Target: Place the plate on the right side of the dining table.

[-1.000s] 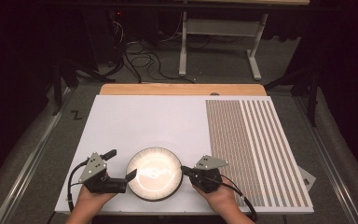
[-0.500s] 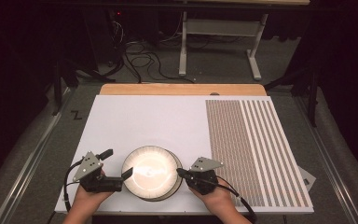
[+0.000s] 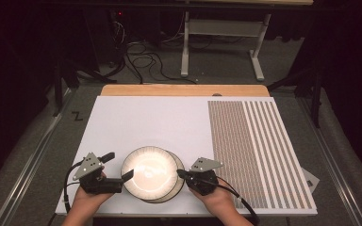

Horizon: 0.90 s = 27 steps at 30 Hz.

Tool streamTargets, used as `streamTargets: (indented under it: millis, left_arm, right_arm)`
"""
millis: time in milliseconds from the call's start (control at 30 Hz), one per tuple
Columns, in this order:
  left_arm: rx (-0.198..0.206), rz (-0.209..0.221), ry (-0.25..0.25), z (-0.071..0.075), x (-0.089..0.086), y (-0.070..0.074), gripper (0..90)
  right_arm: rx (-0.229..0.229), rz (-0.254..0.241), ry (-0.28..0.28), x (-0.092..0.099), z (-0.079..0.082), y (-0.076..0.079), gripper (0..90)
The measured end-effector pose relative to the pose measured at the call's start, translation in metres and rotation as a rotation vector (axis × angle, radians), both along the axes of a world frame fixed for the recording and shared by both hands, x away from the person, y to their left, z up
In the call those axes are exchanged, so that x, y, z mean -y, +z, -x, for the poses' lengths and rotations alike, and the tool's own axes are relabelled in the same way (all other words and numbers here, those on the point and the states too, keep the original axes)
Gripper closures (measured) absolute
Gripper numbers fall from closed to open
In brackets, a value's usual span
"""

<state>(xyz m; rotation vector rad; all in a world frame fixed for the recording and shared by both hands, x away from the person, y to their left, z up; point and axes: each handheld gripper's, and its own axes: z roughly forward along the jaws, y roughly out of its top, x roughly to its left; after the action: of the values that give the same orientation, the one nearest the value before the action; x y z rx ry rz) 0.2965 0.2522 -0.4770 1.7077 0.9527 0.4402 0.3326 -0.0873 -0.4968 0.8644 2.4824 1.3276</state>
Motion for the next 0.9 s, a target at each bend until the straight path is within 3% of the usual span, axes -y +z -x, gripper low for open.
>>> streamTargets:
  millis: [333,667,900]
  left_arm:
    - [0.020,-0.002,0.026,0.002,-0.003,0.003,1.4]
    - [-0.070,-0.022,0.001,-0.001,-0.002,-0.001,0.8]
    - [-0.162,-0.017,0.001,-0.004,0.001,-0.008,0.4]
  right_arm:
    - [0.001,0.013,0.004,-0.005,-0.001,-0.001,90.0]
    - [-0.001,0.013,0.000,-0.006,-0.002,-0.001,90.0]
    - [-0.005,0.014,-0.002,-0.006,-0.002,-0.001,90.0]
